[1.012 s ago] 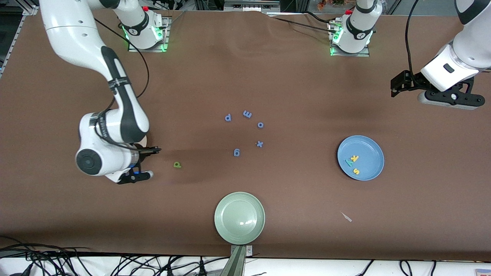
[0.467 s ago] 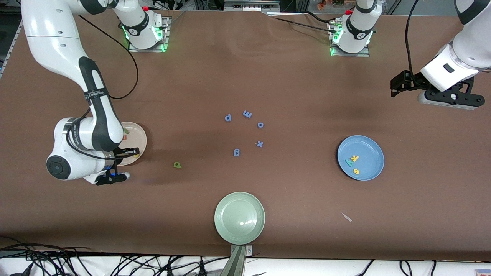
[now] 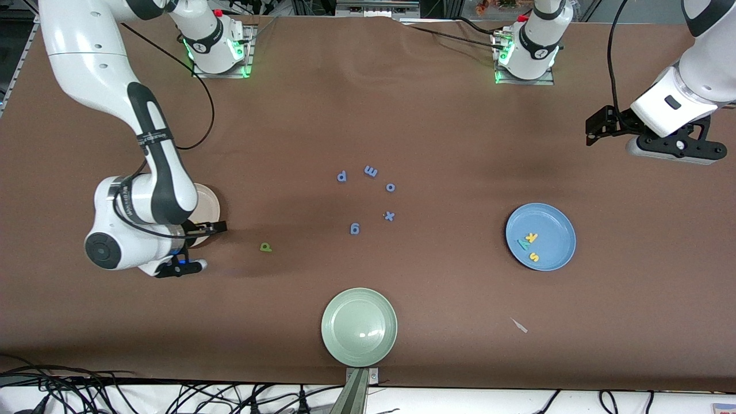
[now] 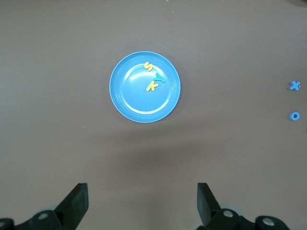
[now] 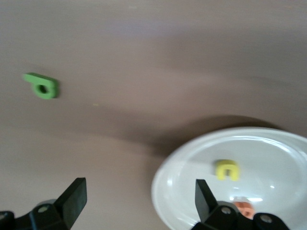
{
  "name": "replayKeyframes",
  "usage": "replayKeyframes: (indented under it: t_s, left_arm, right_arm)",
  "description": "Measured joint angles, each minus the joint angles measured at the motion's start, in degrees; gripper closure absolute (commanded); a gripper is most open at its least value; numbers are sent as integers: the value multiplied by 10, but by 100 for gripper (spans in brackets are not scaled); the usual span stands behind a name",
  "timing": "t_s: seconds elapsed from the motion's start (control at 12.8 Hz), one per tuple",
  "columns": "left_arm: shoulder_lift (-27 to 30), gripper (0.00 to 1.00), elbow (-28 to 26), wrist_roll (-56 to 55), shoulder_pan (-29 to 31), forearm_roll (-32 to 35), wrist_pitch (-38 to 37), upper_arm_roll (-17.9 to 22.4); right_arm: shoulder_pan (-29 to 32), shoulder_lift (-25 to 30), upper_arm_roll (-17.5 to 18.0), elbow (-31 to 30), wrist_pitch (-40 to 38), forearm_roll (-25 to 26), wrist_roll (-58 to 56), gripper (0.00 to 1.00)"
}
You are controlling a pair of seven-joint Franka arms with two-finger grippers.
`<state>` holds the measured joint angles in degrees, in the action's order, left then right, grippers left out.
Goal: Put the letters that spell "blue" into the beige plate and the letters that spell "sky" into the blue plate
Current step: 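Carry the yellow u onto the white plate and open the right gripper, then lower the right gripper onto the green d and grasp it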
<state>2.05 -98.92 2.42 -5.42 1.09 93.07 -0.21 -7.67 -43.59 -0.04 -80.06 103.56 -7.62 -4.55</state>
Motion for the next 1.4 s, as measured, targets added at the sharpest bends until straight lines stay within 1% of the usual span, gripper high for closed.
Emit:
replayKeyframes:
  t_s: [0.16, 0.55, 0.7, 1.09, 1.32, 1.4]
  left_arm:
    - [0, 0, 0, 0, 0, 0, 0, 0]
    - [0, 0, -1, 0, 0, 0, 0, 1]
    - [0, 0, -1, 0, 1, 0, 0, 2]
    - [0, 0, -2, 0, 1, 0, 0, 2]
    - [0, 0, -2, 0, 1, 0, 0, 2]
    - [0, 0, -2, 0, 1, 0, 0, 2]
  right_arm:
    - [-23, 1, 1, 6, 12, 0, 7, 0]
    - [-67, 3, 3, 8, 72, 0, 7, 0]
    - [-82, 3, 3, 7, 92, 0, -12, 0]
    - [-84, -3, 2, -30, 188, 1, -193, 0]
    - [-89, -9, 2, -50, 231, 3, -275, 0]
    - [-93, -11, 2, -53, 240, 14, -289, 0]
